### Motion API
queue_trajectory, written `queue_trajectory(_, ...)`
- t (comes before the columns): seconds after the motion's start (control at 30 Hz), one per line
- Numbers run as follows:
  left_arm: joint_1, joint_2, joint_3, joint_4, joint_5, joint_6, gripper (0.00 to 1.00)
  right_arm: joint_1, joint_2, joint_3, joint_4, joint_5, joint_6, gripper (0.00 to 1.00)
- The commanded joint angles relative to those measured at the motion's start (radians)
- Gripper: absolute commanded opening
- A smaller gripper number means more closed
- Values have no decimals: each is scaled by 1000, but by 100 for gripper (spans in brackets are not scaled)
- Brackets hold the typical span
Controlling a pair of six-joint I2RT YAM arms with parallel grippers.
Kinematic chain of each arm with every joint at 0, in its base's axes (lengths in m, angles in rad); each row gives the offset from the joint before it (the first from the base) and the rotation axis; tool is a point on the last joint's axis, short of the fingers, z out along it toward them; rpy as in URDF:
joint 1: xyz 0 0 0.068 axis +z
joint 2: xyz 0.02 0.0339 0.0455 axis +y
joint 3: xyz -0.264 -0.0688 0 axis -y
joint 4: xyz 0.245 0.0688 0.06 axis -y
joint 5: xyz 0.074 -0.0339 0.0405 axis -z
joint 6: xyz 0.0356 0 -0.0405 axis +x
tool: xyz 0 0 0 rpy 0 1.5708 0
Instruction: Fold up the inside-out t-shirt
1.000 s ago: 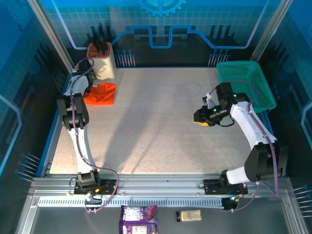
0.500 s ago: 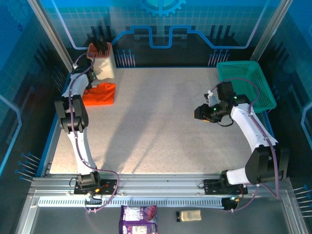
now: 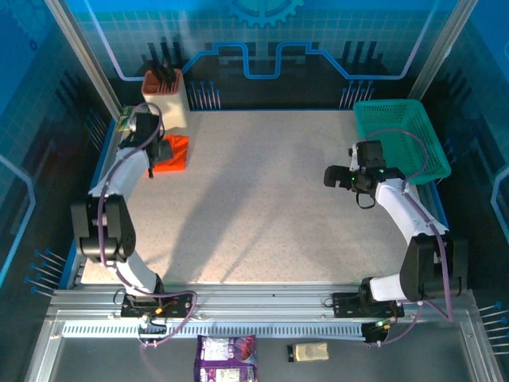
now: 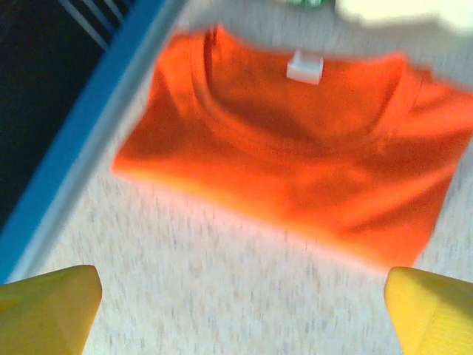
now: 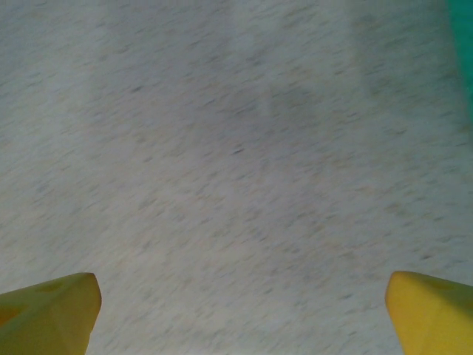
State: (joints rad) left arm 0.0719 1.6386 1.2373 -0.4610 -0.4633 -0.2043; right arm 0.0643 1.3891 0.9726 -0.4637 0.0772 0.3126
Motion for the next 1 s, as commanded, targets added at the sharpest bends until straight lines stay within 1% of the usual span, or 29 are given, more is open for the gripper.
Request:
queue_trajectory(0.0,0,-150,-221,205,89,-69,99,-32,34,-60,193,212,-19,100)
queue_trajectory(0.07,-8,-238,-383,345,95,-62,99,-49,49,-122,315,251,-33,100)
queue_trajectory(0.13,-13,-305,-532,504,143,-36,99,-71,67,-197,478,239,-58,100)
queue_trajectory(0.17,-15,-320,-580,564,151,-26,99,-75,74,-240,564,246,-76,100)
queue_trajectory(0.23,-18,-330,-670,715,191,42,99,-73,91,-349,838,256,-126,100)
queue_trajectory(0.27,-17,-328,-708,778,202,66,99,-84,100,-377,914,220,-117,100)
queue_trajectory(0.3,-15,-318,-751,884,204,77,99,-85,113,-372,922,198,-128,100)
queue_trajectory(0.33,-12,-300,-794,993,209,80,99,-66,122,-353,897,221,-143,100)
queue_trajectory(0.37,-8,-286,-818,1072,236,84,99,-50,128,-357,914,221,-167,100)
queue_trajectory(0.43,-7,-246,-818,1144,327,89,99,-7,118,-407,1004,209,-229,100)
queue_trajectory(0.47,-7,-210,-819,1199,372,106,99,20,119,-456,1106,205,-273,100)
queue_trajectory(0.5,-9,-173,-798,1200,387,120,99,45,115,-498,1186,200,-304,100)
queue_trajectory(0.53,-19,-166,-772,1153,389,130,99,53,112,-531,1248,191,-318,100)
queue_trajectory(0.57,-27,-158,-759,1138,406,143,99,43,108,-556,1286,164,-308,100)
queue_trajectory(0.6,-31,-144,-762,1162,434,163,99,21,127,-582,1348,122,-294,100)
queue_trajectory(0.63,-40,-131,-775,1199,445,180,99,3,162,-608,1451,87,-292,100)
queue_trajectory(0.67,-45,-128,-804,1250,453,184,99,-12,148,-618,1423,54,-279,100)
queue_trajectory(0.7,-45,-103,-840,1350,442,180,99,-22,136,-615,1403,30,-277,100)
queue_trajectory(0.73,-46,-76,-879,1449,446,186,99,-22,149,-618,1439,19,-284,100)
queue_trajectory(0.77,-46,-89,-878,1421,447,180,99,-21,148,-620,1432,12,-291,100)
queue_trajectory(0.8,-47,-91,-859,1377,451,189,99,-17,143,-614,1419,20,-293,100)
queue_trajectory(0.9,-89,-86,-854,1381,376,222,99,-6,144,-620,1431,114,-270,100)
queue_trajectory(0.97,-91,-86,-851,1375,370,220,99,10,148,-639,1477,163,-275,100)
